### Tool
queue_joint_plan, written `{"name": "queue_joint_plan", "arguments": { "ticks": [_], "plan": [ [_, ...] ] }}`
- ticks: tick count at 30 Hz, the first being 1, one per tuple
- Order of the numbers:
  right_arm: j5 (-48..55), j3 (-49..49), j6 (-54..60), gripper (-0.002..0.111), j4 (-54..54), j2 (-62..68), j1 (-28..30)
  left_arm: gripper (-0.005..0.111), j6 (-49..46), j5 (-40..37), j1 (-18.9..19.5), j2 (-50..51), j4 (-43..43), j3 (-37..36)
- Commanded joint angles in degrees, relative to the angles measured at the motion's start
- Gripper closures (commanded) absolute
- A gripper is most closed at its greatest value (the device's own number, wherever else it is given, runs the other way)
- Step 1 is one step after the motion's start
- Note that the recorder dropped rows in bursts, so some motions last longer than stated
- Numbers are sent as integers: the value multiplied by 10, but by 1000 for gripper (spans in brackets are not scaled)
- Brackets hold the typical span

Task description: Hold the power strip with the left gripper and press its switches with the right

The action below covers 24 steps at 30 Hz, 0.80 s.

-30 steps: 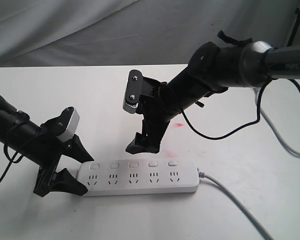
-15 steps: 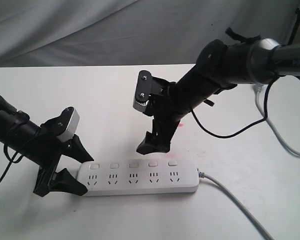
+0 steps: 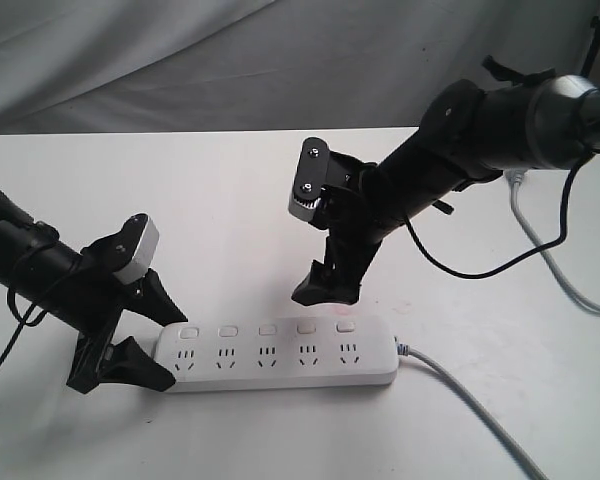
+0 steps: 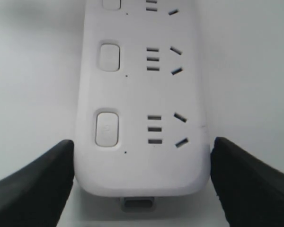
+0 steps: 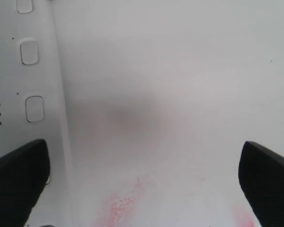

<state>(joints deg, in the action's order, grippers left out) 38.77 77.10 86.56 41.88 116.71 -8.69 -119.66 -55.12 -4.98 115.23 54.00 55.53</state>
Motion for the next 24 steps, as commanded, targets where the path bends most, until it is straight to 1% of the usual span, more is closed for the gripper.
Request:
{"name": "queue_joint_plan", "arguments": {
  "ticks": [1, 24],
  "plan": [
    [-1, -3, 7, 3, 11, -7, 2, 56, -3, -1, -4, 2, -12, 1],
    [9, -6, 10, 3, 12, 47, 1, 56, -3, -1, -4, 2, -12, 1]
  ]
}}
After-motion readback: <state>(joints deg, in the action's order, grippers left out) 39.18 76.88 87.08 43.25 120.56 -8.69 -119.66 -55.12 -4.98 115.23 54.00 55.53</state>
